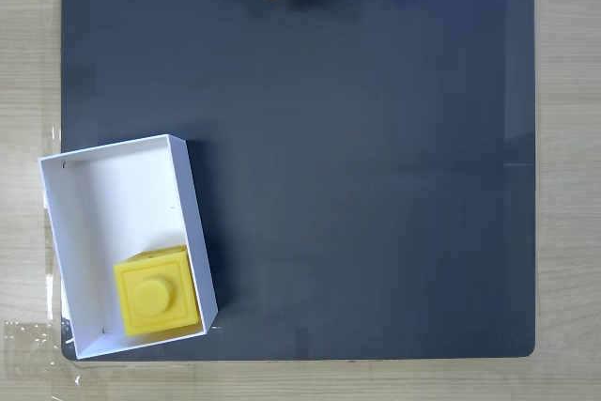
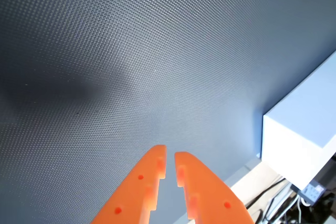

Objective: Grasp a yellow block and put it in the box

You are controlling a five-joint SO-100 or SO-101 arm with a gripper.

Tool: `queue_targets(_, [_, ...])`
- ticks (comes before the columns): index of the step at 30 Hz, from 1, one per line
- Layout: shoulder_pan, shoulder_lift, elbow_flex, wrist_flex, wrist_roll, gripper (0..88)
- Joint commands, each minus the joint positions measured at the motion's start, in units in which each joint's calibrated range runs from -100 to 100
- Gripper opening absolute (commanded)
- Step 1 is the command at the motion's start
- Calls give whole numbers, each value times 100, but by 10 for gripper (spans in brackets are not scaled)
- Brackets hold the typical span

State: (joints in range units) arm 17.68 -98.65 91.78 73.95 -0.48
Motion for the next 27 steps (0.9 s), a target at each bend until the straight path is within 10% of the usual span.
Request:
queue_targets(1, [67, -16, -10, 39, -15, 22])
queue_targets(27, [33, -16, -10, 39, 6, 22])
